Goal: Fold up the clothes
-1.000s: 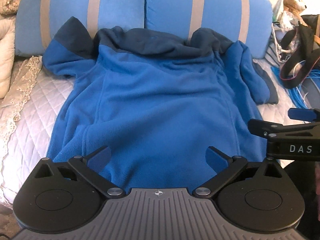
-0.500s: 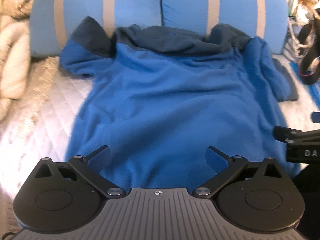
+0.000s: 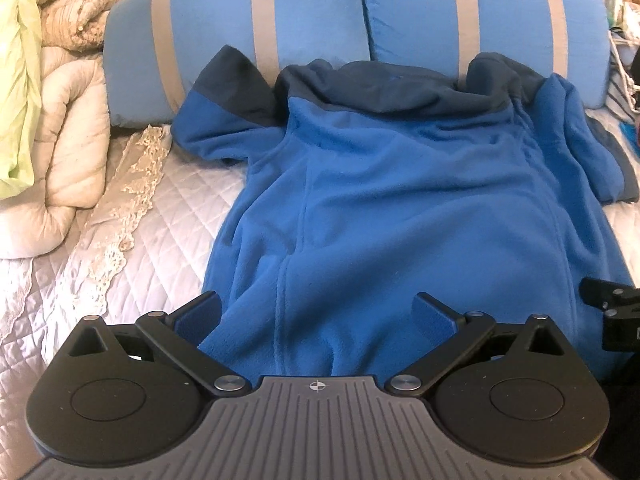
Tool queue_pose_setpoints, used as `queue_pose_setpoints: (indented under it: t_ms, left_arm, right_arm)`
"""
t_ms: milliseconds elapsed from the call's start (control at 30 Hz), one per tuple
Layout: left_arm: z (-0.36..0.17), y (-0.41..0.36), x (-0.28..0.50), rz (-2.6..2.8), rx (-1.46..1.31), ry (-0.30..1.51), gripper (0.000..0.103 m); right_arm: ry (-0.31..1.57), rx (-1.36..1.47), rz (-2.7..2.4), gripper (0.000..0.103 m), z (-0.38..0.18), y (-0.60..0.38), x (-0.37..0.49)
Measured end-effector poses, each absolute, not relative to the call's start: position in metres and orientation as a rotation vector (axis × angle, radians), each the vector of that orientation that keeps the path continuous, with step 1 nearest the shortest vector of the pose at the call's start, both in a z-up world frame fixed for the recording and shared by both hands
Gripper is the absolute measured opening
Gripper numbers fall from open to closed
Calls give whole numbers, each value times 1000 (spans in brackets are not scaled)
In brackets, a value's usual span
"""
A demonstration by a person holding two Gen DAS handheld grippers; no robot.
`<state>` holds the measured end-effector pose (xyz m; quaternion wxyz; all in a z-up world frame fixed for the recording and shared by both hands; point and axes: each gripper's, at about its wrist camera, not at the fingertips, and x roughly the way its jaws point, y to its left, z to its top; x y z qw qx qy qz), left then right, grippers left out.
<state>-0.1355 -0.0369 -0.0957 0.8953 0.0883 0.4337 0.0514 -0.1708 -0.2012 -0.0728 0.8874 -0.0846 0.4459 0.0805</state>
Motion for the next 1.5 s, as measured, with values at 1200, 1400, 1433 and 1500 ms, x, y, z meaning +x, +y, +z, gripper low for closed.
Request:
queue_pose_setpoints:
  t_ms: [1200,1400,1433,1500]
  left_arm:
    - [-89,105,-140,-7,-152,918,103]
    - [-111,136,-141,-20,-199,940,103]
    - [-114,140,-142,-23,-204,942,103]
    - [-121,149,-143,-30,-214,947,103]
  right_arm:
    - [1143,-280,274,103,-126,-163,-183]
    - [1150,-319,253,103,-132,-168,-177]
    - [1149,-324,250,103,-132,-170,-175]
    - [1138,-326,243,103,-130,-178,-169]
